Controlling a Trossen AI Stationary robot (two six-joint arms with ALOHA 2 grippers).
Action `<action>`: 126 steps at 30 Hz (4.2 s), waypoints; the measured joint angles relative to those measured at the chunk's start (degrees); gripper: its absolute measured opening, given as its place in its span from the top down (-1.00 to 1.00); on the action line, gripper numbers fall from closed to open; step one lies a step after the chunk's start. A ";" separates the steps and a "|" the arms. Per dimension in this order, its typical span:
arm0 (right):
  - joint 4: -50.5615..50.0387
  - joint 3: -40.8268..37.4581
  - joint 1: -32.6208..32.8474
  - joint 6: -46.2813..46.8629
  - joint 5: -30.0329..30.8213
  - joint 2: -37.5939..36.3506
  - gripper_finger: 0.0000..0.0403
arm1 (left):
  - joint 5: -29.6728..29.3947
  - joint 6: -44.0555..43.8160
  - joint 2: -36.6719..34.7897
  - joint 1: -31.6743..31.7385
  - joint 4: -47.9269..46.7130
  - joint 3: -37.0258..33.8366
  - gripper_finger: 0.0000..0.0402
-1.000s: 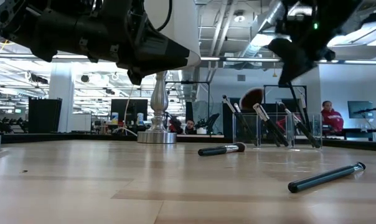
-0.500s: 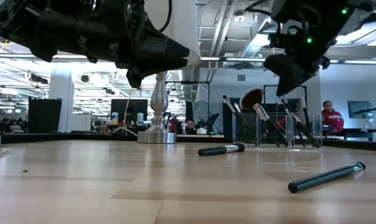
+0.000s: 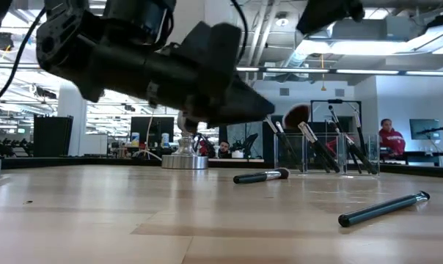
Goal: Pick & Place Makeup Supplies
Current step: Put the black makeup brush into the transparent organizer
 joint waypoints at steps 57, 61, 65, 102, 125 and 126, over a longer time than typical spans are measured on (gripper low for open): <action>38.01 -22.00 17.87 -13.20 -22.15 13.73 0.56 | -17.23 -11.91 -18.82 -13.30 -3.45 -12.83 0.42; 38.30 -22.00 14.76 -18.61 -33.71 13.73 0.57 | -17.22 -11.93 -18.82 -12.47 -3.45 -12.83 0.42; 42.10 -22.00 12.18 -21.48 -37.93 13.75 0.61 | -17.20 -11.93 -18.82 -12.16 -3.45 -12.83 0.42; 45.03 -25.10 20.32 -35.53 -24.81 14.01 0.41 | -14.21 -10.48 -18.82 -12.49 -3.19 -12.87 0.42; 116.67 -49.19 13.94 -35.97 -39.75 39.39 0.40 | -14.14 -10.87 -19.43 -8.14 -1.46 -12.87 0.42; 117.06 -48.43 13.85 -36.39 -39.76 41.26 0.40 | -14.17 -10.86 -19.43 -8.11 -1.47 -12.87 0.42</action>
